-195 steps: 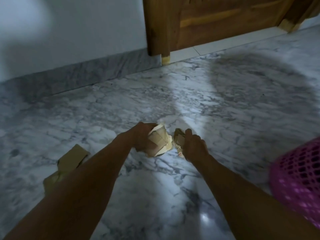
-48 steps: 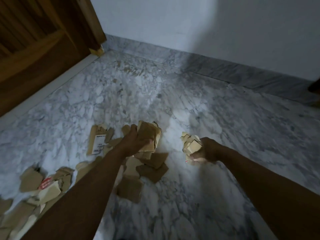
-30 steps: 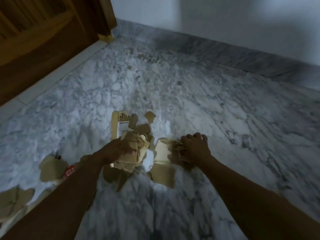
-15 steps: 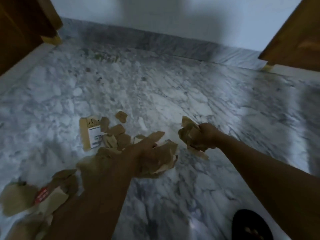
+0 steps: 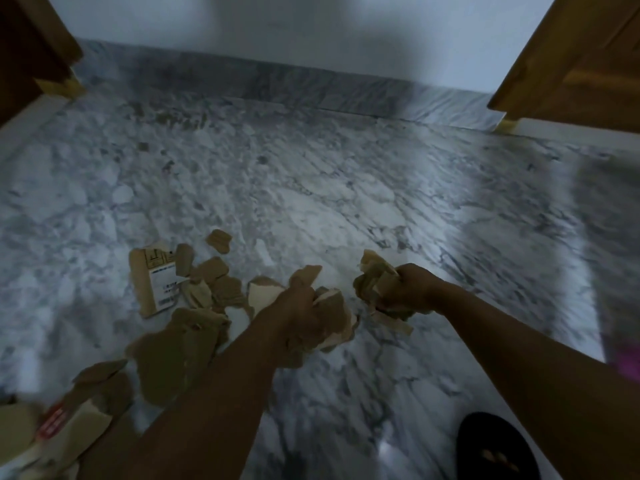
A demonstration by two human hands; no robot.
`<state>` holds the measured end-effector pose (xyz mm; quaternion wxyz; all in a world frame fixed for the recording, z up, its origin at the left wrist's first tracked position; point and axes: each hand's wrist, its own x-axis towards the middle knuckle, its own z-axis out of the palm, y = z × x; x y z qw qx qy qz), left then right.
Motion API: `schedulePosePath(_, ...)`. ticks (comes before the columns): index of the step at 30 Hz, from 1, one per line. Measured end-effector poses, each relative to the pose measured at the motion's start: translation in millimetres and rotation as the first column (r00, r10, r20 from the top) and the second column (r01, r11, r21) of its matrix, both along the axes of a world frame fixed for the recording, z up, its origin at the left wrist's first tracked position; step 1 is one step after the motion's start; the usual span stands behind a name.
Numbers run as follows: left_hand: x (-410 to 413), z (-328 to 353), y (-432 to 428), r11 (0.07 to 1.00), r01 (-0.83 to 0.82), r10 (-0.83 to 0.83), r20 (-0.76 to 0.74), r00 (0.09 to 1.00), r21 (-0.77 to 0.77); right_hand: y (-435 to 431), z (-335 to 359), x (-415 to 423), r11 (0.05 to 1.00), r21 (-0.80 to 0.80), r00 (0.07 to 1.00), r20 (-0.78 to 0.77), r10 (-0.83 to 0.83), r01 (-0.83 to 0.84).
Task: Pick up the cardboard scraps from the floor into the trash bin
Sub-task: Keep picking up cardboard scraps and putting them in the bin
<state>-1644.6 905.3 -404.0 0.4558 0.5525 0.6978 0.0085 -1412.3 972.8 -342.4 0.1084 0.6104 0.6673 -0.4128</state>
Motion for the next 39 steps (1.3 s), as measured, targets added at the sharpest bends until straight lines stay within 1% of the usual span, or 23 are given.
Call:
schedulePosePath(1, -6.4, 1.7, 10.1, 1.0, 0.028, -0.028, 0.018, 0.999, -0.007, 1.5, -0.8, -2.1, 0.999, -0.017, 0.998, 0.031, 0.051, -0.05)
schedulePosePath(3, -21.4, 9.5, 31.2, 0.999, 0.005, -0.005, -0.006, 1.0, -0.045, 4.2, -4.5, -8.1, 0.989, -0.051, 0.987, 0.07, 0.143, -0.14)
schedulePosePath(6, -44.1, 15.0, 55.1, 0.992, 0.09, -0.098, -0.087, 0.991, -0.086, 4.6, -17.7, -15.3, 0.956, -0.109, 0.955, 0.089, 0.283, -0.273)
schedulePosePath(8, -46.3, 10.2, 62.7, 0.975, 0.078, -0.088, -0.039, 0.995, -0.207, 3.6, -25.5, -17.8, 0.942, -0.128, 0.943, 0.082, 0.322, -0.311)
schedulePosePath(9, -44.6, 7.0, 65.2, 0.967, 0.091, -0.096, -0.01, 0.995, -0.238, 3.9, -27.6, -17.8, 0.94, -0.13, 0.941, 0.08, 0.327, -0.316)
schedulePosePath(11, -40.9, -0.2, 67.3, 0.954, 0.211, -0.226, -0.046, 0.973, -0.211, 6.1, -33.0, -13.3, 0.941, -0.127, 0.944, 0.07, 0.323, -0.312)
schedulePosePath(13, -39.9, -8.7, 64.2, 0.924, 0.357, -0.377, -0.175, 0.909, -0.137, 5.9, -35.5, -6.9, 0.951, -0.127, 0.956, 0.05, 0.288, -0.28)
schedulePosePath(14, -38.7, -10.4, 61.8, 0.919, 0.376, -0.393, -0.212, 0.895, -0.118, 5.2, -37.4, -4.1, 0.959, -0.117, 0.964, 0.039, 0.265, -0.259)
schedulePosePath(15, -37.8, -13.8, 59.6, 0.925, 0.367, -0.379, -0.202, 0.903, -0.094, 3.7, -38.8, -2.5, 0.966, -0.105, 0.97, 0.032, 0.241, -0.237)
schedulePosePath(18, -24.4, -8.2, 51.9, 0.946, 0.323, -0.326, -0.124, 0.937, -0.041, -1.8, -45.4, -3.5, 0.981, -0.057, 0.982, 0.004, 0.188, -0.187)
schedulePosePath(21, -17.5, -4.0, 47.4, 0.964, 0.256, -0.261, -0.063, 0.963, -0.068, -7.1, -48.0, -11.1, 0.983, -0.02, 0.983, -0.042, 0.18, -0.181)
schedulePosePath(23, -26.1, -5.1, 44.0, 0.982, 0.174, -0.176, -0.013, 0.984, -0.065, -9.2, -43.9, -15.5, 0.978, -0.02, 0.976, -0.072, 0.207, -0.209)
schedulePosePath(25, -43.5, -1.0, 39.3, 1.0, 0.023, -0.022, 0.056, 0.998, -0.013, -8.4, -39.6, -17.2, 0.963, -0.028, 0.962, -0.061, 0.267, -0.269)
schedulePosePath(28, -74.3, 15.8, 28.9, 0.982, -0.165, 0.151, 0.146, 0.978, 0.088, -3.9, -33.2, -15.1, 0.952, -0.03, 0.952, 0.004, 0.305, -0.305)
schedulePosePath(31, -103.7, 38.1, 19.2, 0.95, -0.3, 0.271, 0.249, 0.93, 0.086, 0.4, -32.3, -27.0, 0.946, 0.017, 0.946, 0.022, 0.325, -0.325)
schedulePosePath(32, -113.2, 43.0, 17.3, 0.947, -0.311, 0.279, 0.271, 0.921, 0.08, 2.6, -34.5, -36.5, 0.94, 0.039, 0.941, 0.035, 0.337, -0.338)
schedulePosePath(35, -132.7, 51.0, 6.7, 0.948, -0.305, 0.27, 0.271, 0.924, 0.095, 15.5, -46.5, -69.0, 0.887, 0.066, 0.886, 0.122, 0.447, -0.457)
schedulePosePath(36, -136.7, 48.7, 2.4, 0.941, -0.327, 0.292, 0.28, 0.914, 0.086, 20.2, -54.1, -78.7, 0.894, 0.056, 0.891, 0.132, 0.435, -0.444)
schedulePosePath(37, -138.6, 47.5, -3.3, 0.93, -0.361, 0.324, 0.3, 0.897, 0.074, 23.9, -64.3, -88.9, 0.919, 0.036, 0.912, 0.139, 0.385, -0.393)
schedulePosePath(39, -139.7, 43.3, -14.1, 0.914, -0.399, 0.349, 0.353, 0.868, 0.078, 19.3, -79.6, -108.8, 0.977, 0.042, 0.968, 0.15, 0.202, -0.21)
